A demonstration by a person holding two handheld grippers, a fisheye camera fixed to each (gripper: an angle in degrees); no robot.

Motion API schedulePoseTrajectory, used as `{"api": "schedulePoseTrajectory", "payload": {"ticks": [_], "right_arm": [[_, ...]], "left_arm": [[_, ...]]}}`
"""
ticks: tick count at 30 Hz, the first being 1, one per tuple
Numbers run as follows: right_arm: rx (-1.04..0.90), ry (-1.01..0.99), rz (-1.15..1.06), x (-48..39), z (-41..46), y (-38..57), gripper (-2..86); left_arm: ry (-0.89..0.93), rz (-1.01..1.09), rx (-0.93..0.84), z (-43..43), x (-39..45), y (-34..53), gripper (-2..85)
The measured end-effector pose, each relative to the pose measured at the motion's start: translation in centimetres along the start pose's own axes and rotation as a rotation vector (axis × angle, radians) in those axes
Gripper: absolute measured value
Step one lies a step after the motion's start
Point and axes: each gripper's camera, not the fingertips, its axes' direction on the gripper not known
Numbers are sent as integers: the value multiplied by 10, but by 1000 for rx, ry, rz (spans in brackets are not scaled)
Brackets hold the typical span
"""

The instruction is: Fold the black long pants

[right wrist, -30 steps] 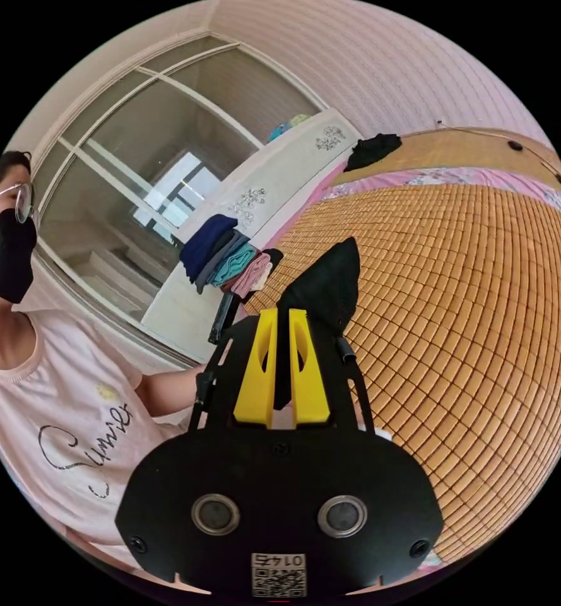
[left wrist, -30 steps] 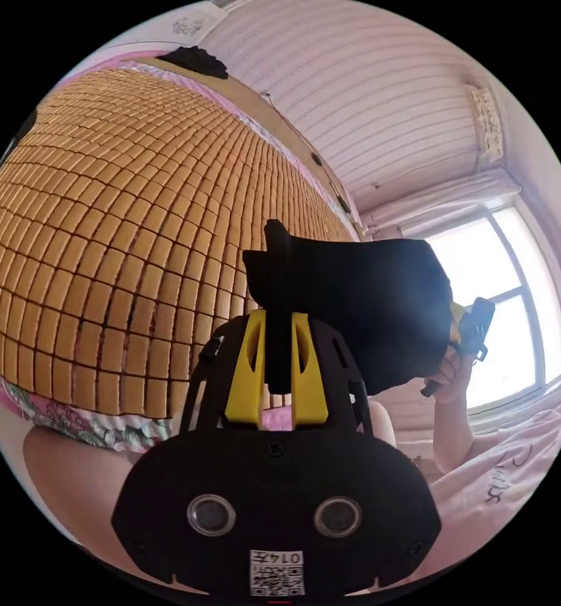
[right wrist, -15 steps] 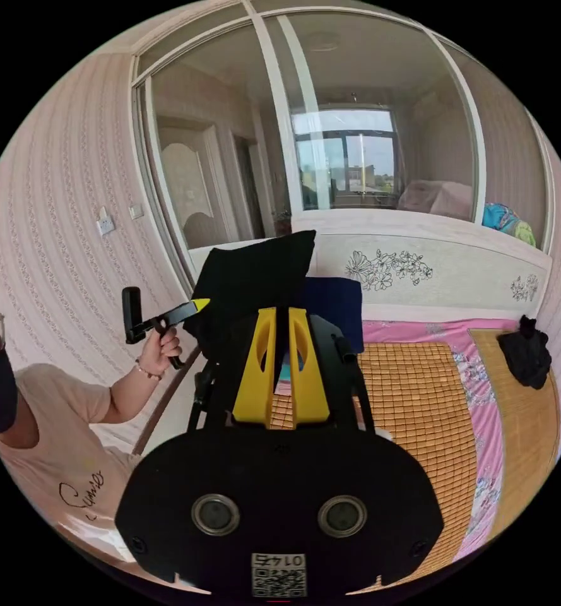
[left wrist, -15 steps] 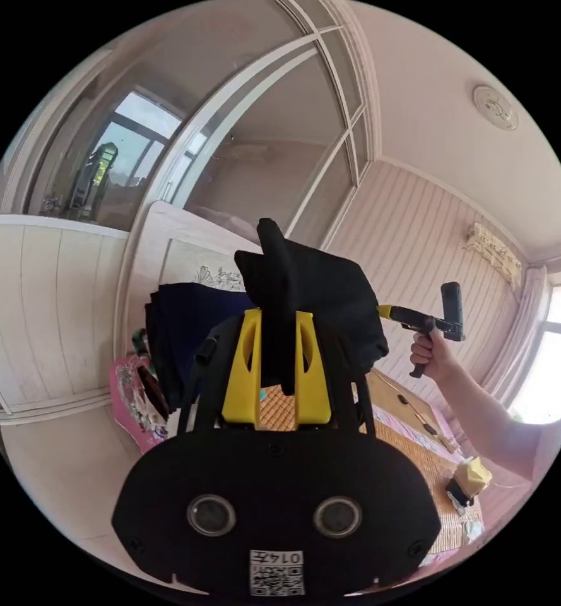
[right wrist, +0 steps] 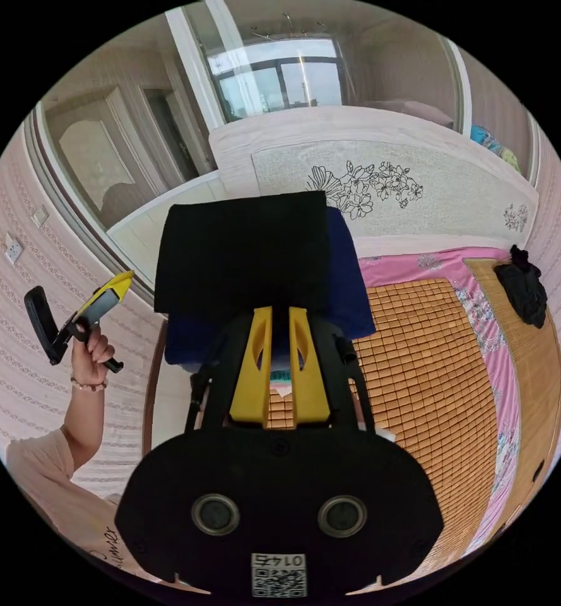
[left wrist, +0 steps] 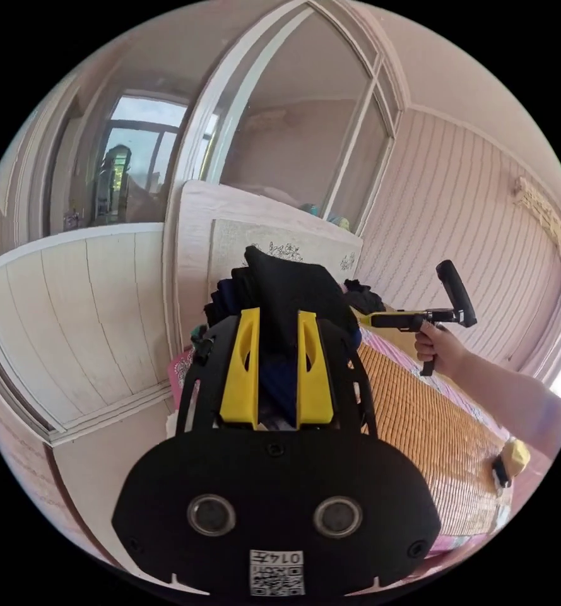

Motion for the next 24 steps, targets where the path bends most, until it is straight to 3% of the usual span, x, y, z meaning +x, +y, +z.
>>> {"api": "schedulePoseTrajectory", "payload": {"ticks": [5,7,12,15,18,24], "right_arm": [[189,57,40,0,-78,165,49],[209,173,113,-2,-99,258,49],[14,558,555,-25,-151,576,55],[-57,666,876,-57,-190,734,62],[-46,764,1144,-95,-225,859,64],[3,886,1374,-117,-257,999,68]], "left_arm": [[146,330,-93,-18,129,64,84],[340,465,-168,-14,209,115,72],[768,668,-346,-10,377,226,49],[1000,774,-465,-19,484,285,47],[1152,922,-507,-36,585,336,48],[1304,1088,-618,-47,765,425,58]]}}
